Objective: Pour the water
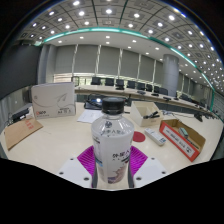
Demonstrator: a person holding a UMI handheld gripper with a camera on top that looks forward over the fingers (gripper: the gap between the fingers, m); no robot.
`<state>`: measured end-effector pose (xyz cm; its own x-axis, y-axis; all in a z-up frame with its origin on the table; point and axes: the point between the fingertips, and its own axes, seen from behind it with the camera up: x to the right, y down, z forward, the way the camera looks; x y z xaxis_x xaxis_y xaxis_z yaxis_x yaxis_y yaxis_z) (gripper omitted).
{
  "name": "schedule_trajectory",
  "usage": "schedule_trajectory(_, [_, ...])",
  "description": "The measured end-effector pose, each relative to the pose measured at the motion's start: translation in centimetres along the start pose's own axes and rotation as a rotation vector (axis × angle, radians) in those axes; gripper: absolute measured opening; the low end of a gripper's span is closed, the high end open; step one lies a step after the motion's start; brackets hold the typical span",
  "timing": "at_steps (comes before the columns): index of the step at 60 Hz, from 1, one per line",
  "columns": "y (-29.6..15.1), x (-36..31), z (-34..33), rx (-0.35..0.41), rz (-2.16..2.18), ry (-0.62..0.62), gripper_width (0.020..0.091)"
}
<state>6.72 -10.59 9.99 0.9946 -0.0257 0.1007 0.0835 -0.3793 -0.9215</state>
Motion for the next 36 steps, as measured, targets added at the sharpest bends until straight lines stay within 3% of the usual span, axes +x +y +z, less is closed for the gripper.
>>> schedule_trajectory(8, [-4.6, 4.7, -0.1, 0.001, -0.132, 0.106, 0.0412])
schedule_trajectory(20, [-13.0, 13.4, 5.1, 0.037, -0.502, 0.274, 0.0412])
schedule_trajectory(28, [-17.7, 14.9, 9.8, 0.081, -0.828, 0.355, 0.0412])
schedule_trajectory(36, [-19.4, 14.3, 14.4, 0.109, -1.147, 0.395, 0.0411])
